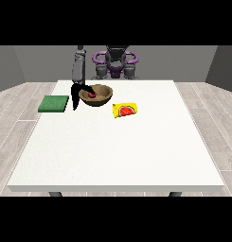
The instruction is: Pick the cup and pour the ball into the bowl, then pick the bowl and place it on the pad
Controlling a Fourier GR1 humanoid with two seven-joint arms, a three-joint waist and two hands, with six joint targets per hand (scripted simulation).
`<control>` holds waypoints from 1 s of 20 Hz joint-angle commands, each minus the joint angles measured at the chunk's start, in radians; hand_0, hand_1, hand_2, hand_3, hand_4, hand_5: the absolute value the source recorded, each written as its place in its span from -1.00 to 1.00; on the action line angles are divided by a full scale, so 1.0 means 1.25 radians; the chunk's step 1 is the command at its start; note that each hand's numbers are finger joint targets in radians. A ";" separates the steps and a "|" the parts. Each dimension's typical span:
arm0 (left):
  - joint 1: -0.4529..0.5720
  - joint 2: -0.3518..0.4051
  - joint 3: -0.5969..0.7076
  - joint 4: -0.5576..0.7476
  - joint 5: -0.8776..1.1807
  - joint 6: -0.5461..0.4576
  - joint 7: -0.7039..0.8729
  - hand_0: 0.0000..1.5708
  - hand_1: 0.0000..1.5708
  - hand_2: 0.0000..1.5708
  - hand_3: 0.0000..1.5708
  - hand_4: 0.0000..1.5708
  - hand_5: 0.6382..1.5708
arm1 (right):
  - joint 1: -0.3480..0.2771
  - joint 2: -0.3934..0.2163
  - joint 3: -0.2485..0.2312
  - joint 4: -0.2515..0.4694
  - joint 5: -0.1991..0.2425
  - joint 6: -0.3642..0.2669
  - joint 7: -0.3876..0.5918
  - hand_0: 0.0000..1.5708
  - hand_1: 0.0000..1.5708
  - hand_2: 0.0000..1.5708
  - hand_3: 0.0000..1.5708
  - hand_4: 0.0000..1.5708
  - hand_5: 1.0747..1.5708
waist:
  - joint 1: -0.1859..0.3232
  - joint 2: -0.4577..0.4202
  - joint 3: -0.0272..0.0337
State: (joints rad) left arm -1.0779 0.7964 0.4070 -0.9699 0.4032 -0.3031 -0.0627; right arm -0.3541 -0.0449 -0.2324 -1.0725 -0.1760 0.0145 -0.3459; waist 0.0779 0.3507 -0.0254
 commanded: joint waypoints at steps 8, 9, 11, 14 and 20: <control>-0.012 0.030 0.016 0.018 0.022 -0.025 0.012 -1.00 -1.00 -1.00 -1.00 -1.00 0.94 | 0.033 0.013 0.038 0.064 0.088 -0.158 0.095 1.00 1.00 1.00 1.00 0.48 0.33 | 0.039 0.024 0.0189; -0.005 0.022 0.012 0.026 0.009 -0.012 0.003 -1.00 -1.00 -1.00 -1.00 -1.00 0.95 | 0.022 -0.033 0.048 0.041 0.114 -0.156 0.136 1.00 1.00 1.00 1.00 0.50 0.38 | 0.020 0.012 0.0184; -0.002 0.003 0.001 0.017 0.015 -0.005 0.025 -1.00 -1.00 -1.00 -1.00 -1.00 0.95 | 0.033 -0.031 0.064 0.053 0.162 -0.207 0.142 1.00 1.00 1.00 1.00 0.50 0.50 | 0.036 -0.012 0.0193; 0.029 0.045 0.035 0.077 0.018 -0.044 -0.019 -1.00 -1.00 -1.00 -1.00 -1.00 0.95 | 0.032 -0.093 0.083 -0.020 0.197 -0.199 0.229 1.00 1.00 1.00 1.00 0.49 0.60 | 0.011 -0.022 0.0181; 0.068 0.047 0.039 0.170 -0.006 -0.037 -0.041 -1.00 -1.00 -1.00 -1.00 -1.00 0.95 | -0.088 -0.176 0.129 -0.162 0.228 -0.156 0.562 1.00 1.00 1.00 1.00 0.61 0.59 | -0.061 -0.118 0.0184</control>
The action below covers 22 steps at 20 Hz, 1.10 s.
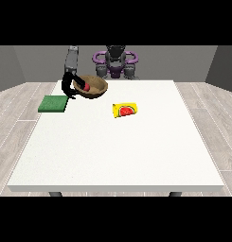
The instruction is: Pick the cup and pour the ball into the bowl, then pick the bowl and place it on the pad
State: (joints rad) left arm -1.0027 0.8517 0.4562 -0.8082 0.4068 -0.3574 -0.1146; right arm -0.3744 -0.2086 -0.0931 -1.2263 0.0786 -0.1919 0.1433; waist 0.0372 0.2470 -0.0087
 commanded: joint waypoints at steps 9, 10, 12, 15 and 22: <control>0.099 0.105 0.065 0.069 -0.001 -0.044 -0.097 -1.00 -1.00 -1.00 -1.00 -1.00 0.93 | -0.012 -0.181 -0.093 0.040 -0.063 0.175 -0.009 1.00 1.00 1.00 1.00 0.65 0.77 | -0.075 0.044 0.0074; 0.066 0.100 0.056 0.058 0.005 -0.035 -0.077 -1.00 -1.00 -1.00 -1.00 -1.00 0.93 | -0.059 -0.164 -0.079 0.070 -0.029 0.136 0.006 1.00 1.00 1.00 1.00 0.66 0.83 | -0.063 0.051 0.0074; 0.059 0.074 0.042 0.042 0.005 -0.029 -0.087 -1.00 -1.00 -1.00 -1.00 -1.00 0.93 | -0.108 -0.193 -0.101 0.103 -0.043 0.159 -0.005 1.00 1.00 1.00 1.00 0.66 0.83 | -0.060 0.079 0.0075; 0.015 0.058 0.017 -0.016 0.004 0.021 -0.037 -1.00 -1.00 -1.00 -1.00 -1.00 0.93 | -0.163 -0.216 -0.123 0.195 -0.045 0.172 -0.035 1.00 1.00 1.00 1.00 0.66 0.83 | -0.047 0.085 0.0083; 0.055 0.060 0.031 -0.051 0.014 0.014 -0.076 -1.00 -1.00 -1.00 -1.00 -1.00 0.92 | -0.184 -0.323 -0.218 0.310 -0.104 0.260 -0.111 1.00 1.00 1.00 0.50 0.64 0.85 | -0.032 0.114 0.0080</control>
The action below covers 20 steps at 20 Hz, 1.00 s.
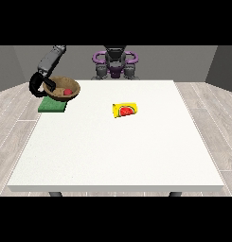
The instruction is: Pick the cup and pour the ball into the bowl, then pick the bowl and place it on the pad
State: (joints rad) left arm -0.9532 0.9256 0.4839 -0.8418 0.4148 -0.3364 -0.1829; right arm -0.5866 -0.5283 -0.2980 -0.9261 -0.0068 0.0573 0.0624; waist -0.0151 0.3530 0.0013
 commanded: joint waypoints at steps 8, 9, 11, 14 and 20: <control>-0.035 0.027 -0.008 -0.108 0.025 0.037 0.066 -1.00 -1.00 -1.00 -1.00 -0.84 0.92 | -0.084 -0.101 -0.072 0.200 -0.013 0.045 -0.140 1.00 1.00 1.00 -0.25 0.65 0.93 | 0.031 0.068 0.0011; 0.001 0.034 0.016 -0.078 0.034 -0.007 0.008 -1.00 -1.00 -1.00 -1.00 -0.84 0.92 | -0.047 -0.118 -0.084 0.196 -0.020 0.066 -0.171 1.00 1.00 1.00 -0.51 0.65 0.91 | 0.028 0.099 0.0001; -0.027 0.035 0.004 -0.143 0.051 0.018 0.069 -1.00 -1.00 -1.00 -1.00 -0.92 0.92 | -0.065 -0.088 -0.085 0.250 -0.015 0.049 -0.232 1.00 1.00 1.00 -0.74 0.64 0.93 | 0.035 0.109 0.0013; -0.010 0.036 0.019 -0.154 0.066 0.047 0.100 -1.00 -1.00 -1.00 -1.00 -1.00 0.91 | -0.058 -0.140 -0.092 0.288 -0.015 0.101 -0.243 1.00 1.00 1.00 -0.27 0.59 0.95 | 0.017 0.089 0.0008; 0.016 0.019 -0.002 -0.126 0.057 0.034 0.090 -1.00 -1.00 -1.00 -1.00 -1.00 0.92 | -0.110 -0.175 -0.084 0.289 -0.015 0.114 -0.152 1.00 1.00 1.00 0.12 0.58 0.99 | 0.020 0.021 -0.0009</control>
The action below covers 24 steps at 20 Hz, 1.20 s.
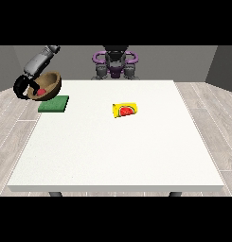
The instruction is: Pick the cup and pour the ball into the bowl, then pick the bowl and place it on the pad
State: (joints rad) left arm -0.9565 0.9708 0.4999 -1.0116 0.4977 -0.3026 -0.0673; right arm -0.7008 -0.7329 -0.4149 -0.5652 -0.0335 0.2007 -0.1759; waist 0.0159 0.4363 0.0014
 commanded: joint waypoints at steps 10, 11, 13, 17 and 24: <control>0.058 -0.015 -0.012 0.034 -0.010 -0.025 -0.046 -1.00 -1.00 -1.00 -1.00 -1.00 0.90 | -0.006 0.074 0.022 0.027 0.002 -0.019 0.030 1.00 1.00 1.00 0.63 0.47 1.00 | 0.008 -0.054 -0.0007; -0.001 0.020 0.000 0.030 0.008 -0.006 -0.004 -1.00 -1.00 -1.00 -1.00 -1.00 0.90 | -0.046 0.043 0.013 0.044 -0.001 -0.004 0.033 1.00 1.00 1.00 0.51 0.45 1.00 | -0.001 -0.004 0.0001; 0.020 0.027 0.011 0.022 0.015 -0.025 -0.023 -1.00 -1.00 -1.00 -1.00 -1.00 0.91 | -0.028 0.031 -0.004 0.067 -0.015 0.010 0.017 1.00 1.00 1.00 0.43 0.37 0.98 | 0.006 0.001 0.0000; 0.064 -0.006 -0.002 -0.023 0.002 0.021 -0.006 -1.00 -1.00 -1.00 -1.00 -1.00 0.89 | -0.005 -0.001 -0.048 0.123 -0.031 -0.056 0.071 1.00 1.00 1.00 1.00 -0.36 0.96 | 0.010 -0.039 0.0003; 0.033 0.018 0.024 -0.035 0.044 0.004 -0.015 -1.00 -1.00 -1.00 -1.00 -1.00 0.88 | -0.075 -0.035 -0.063 0.131 -0.044 -0.064 0.060 -0.10 -0.10 -0.24 0.28 -1.00 0.85 | 0.017 0.035 0.0002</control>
State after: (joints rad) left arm -0.8918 0.9843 0.5239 -1.0372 0.5322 -0.3051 -0.0951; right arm -0.7382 -0.7553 -0.4835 -0.4147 -0.0792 0.1292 -0.1232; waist 0.0274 0.4454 0.0017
